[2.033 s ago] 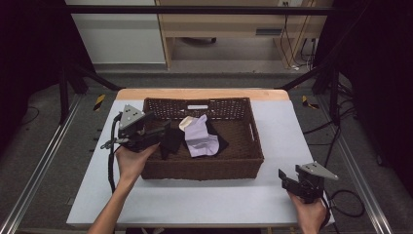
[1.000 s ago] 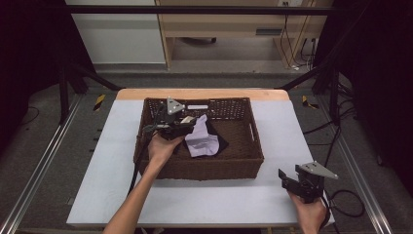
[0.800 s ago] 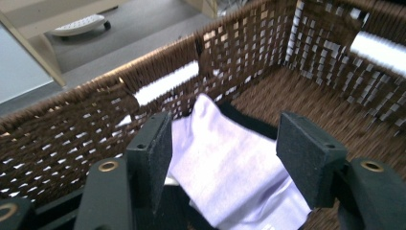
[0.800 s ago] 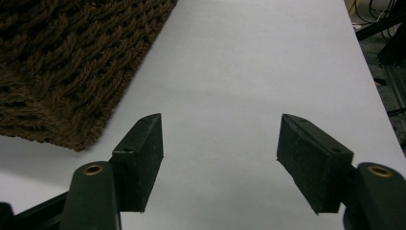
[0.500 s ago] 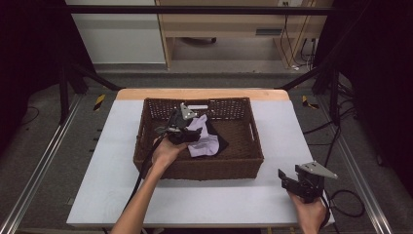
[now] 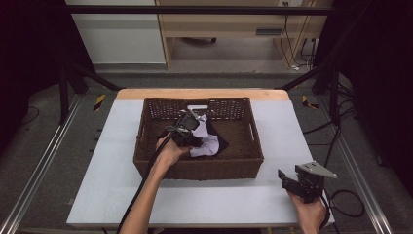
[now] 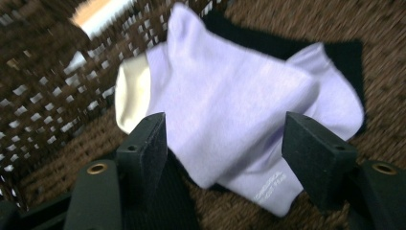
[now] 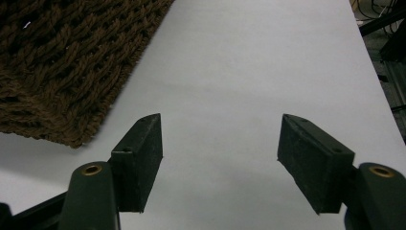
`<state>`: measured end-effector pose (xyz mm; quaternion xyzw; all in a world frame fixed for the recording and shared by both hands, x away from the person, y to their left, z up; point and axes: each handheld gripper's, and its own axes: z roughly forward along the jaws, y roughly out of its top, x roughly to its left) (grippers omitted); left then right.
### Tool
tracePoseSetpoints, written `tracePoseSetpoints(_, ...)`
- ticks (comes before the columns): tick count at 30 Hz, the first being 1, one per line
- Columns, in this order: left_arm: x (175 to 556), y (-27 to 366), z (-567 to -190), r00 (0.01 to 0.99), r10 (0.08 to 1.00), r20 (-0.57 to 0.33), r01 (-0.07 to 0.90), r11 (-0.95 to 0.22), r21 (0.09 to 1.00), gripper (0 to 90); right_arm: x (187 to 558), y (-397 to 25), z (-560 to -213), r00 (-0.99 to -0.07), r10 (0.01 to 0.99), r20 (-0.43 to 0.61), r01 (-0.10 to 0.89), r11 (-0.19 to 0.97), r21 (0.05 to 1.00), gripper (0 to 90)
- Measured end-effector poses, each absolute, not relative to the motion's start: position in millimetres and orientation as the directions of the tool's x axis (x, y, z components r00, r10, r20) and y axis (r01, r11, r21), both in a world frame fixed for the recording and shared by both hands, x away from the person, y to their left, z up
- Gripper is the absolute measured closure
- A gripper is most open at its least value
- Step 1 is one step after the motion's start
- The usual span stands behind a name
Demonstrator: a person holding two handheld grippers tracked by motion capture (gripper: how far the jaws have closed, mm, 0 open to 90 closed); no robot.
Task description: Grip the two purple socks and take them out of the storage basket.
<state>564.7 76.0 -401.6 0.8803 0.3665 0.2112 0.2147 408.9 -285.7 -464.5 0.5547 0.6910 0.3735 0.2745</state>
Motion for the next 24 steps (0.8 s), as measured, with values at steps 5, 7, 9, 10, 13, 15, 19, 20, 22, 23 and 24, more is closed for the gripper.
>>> tracePoseSetpoints(5, 566.2, 74.2, -404.4, 0.654, 0.724, 0.218, 0.56, -0.657, 0.505, 32.1, 409.5, -285.6, -465.1, -0.234, 0.971, 0.036, 0.566, 0.106, 0.818, 32.3)
tracePoseSetpoints(7, 567.6, 73.5, -406.6, 0.662, 0.721, 0.208, 0.568, -0.662, 0.489, 35.3, 409.6, -285.5, -465.2, -0.234, 0.972, 0.035, 0.566, 0.107, 0.818, 32.3)
tracePoseSetpoints(9, 568.4, 73.0, -407.6, 0.668, 0.715, 0.207, 0.571, -0.67, 0.474, 39.8, 409.6, -285.3, -465.2, -0.233, 0.972, 0.037, 0.567, 0.105, 0.817, 32.3)
tracePoseSetpoints(10, 569.3, 71.9, -409.2, 0.671, 0.711, 0.209, 0.576, -0.678, 0.457, 41.8, 409.7, -285.3, -465.3, -0.233, 0.972, 0.036, 0.567, 0.106, 0.817, 32.3)
tracePoseSetpoints(13, 569.8, 72.0, -410.0, 0.672, 0.71, 0.21, 0.58, -0.682, 0.446, 52.0, 409.8, -285.3, -465.3, -0.233, 0.972, 0.035, 0.567, 0.106, 0.817, 32.3)
tracePoseSetpoints(15, 569.9, 72.1, -410.2, 0.672, 0.71, 0.208, 0.582, -0.681, 0.444, 60.1, 409.7, -285.2, -465.3, -0.233, 0.972, 0.036, 0.567, 0.106, 0.817, 32.4)
tracePoseSetpoints(19, 569.0, 72.5, -408.9, 0.668, 0.711, 0.221, 0.58, -0.683, 0.444, 72.8, 409.5, -285.6, -465.3, -0.234, 0.972, 0.033, 0.565, 0.108, 0.818, 32.4)
tracePoseSetpoints(20, 569.0, 72.5, -408.9, 0.668, 0.711, 0.221, 0.58, -0.683, 0.444, 75.2, 409.5, -285.6, -465.3, -0.234, 0.972, 0.033, 0.565, 0.108, 0.818, 32.4)
tracePoseSetpoints(22, 566.8, 73.6, -405.8, 0.656, 0.719, 0.23, 0.568, -0.67, 0.478, 80.2, 409.5, -285.7, -465.4, -0.235, 0.971, 0.033, 0.564, 0.109, 0.819, 32.5)
tracePoseSetpoints(23, 565.8, 74.4, -404.2, 0.652, 0.722, 0.231, 0.561, -0.664, 0.495, 82.0, 409.5, -285.8, -465.5, -0.235, 0.971, 0.033, 0.564, 0.109, 0.819, 32.5)
tracePoseSetpoints(24, 564.6, 75.2, -402.7, 0.647, 0.728, 0.226, 0.554, -0.653, 0.516, 83.1, 409.5, -285.8, -465.5, -0.235, 0.971, 0.032, 0.564, 0.109, 0.818, 32.5)
